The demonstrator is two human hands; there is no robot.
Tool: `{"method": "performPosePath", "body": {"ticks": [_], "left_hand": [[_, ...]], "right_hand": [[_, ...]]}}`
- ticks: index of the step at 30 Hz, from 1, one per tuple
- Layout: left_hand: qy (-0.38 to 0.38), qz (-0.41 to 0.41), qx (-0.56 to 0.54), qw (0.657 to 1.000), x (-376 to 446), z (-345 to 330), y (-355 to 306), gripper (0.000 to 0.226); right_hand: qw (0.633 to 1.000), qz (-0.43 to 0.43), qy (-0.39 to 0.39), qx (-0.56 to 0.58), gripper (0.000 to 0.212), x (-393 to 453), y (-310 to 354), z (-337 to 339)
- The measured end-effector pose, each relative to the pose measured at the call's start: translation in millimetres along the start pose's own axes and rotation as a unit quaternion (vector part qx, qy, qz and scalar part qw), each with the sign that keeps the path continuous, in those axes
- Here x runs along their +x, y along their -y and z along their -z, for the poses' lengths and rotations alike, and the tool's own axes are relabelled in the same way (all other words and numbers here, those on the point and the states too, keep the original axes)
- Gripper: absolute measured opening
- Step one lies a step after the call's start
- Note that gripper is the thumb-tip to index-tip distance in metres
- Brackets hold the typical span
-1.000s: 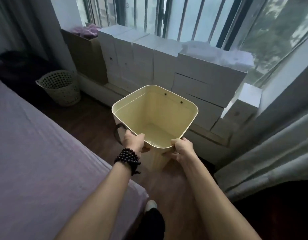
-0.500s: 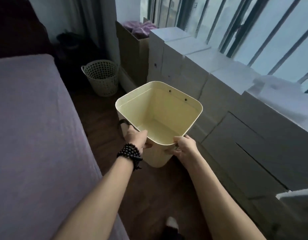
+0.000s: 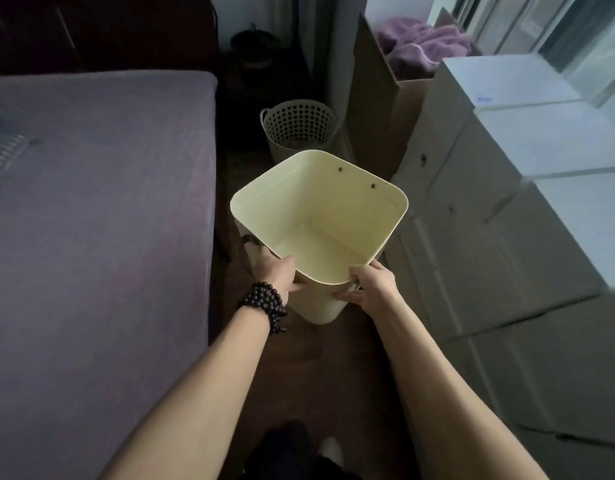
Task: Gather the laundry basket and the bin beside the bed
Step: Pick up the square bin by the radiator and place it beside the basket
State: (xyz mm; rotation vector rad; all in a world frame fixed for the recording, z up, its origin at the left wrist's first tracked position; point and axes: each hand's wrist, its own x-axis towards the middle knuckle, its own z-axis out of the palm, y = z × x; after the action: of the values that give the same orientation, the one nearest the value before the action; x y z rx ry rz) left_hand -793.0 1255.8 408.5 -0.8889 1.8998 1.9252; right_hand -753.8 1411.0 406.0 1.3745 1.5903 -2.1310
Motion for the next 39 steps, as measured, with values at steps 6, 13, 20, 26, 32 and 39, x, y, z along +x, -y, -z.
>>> {"method": "performPosePath", "body": {"ticks": [6, 13, 20, 26, 32, 39], "left_hand": [[-0.029, 0.037, -0.026, 0.999, 115.8, -41.9, -52.9, 0.054], [-0.039, 0.076, -0.042, 0.995, 287.5, -116.3, -113.3, 0.077], [-0.02, 0.235, -0.054, 0.97, 439.8, -194.2, -106.2, 0.055], [-0.048, 0.274, -0.115, 0.954, 586.0, -248.3, -41.0, 0.036], [-0.055, 0.277, -0.21, 0.936, 681.5, -299.2, 33.7, 0.06], [-0.1, 0.264, -0.303, 0.91, 750.0, -340.8, 107.4, 0.091]], "right_hand": [[0.999, -0.028, 0.019, -0.03, 0.058, 107.3, 68.5, -64.7], [0.997, -0.048, -0.005, -0.064, 0.065, 276.5, 147.4, -144.0], [0.978, -0.083, -0.038, -0.187, 0.052, 454.8, 195.3, -194.5], [0.969, -0.093, -0.029, -0.226, 0.038, 636.6, 156.5, -220.3], [0.966, -0.037, -0.06, -0.25, 0.04, 779.1, 99.2, -227.3], [0.968, 0.06, -0.088, -0.227, 0.051, 848.0, 52.7, -214.8]]}}
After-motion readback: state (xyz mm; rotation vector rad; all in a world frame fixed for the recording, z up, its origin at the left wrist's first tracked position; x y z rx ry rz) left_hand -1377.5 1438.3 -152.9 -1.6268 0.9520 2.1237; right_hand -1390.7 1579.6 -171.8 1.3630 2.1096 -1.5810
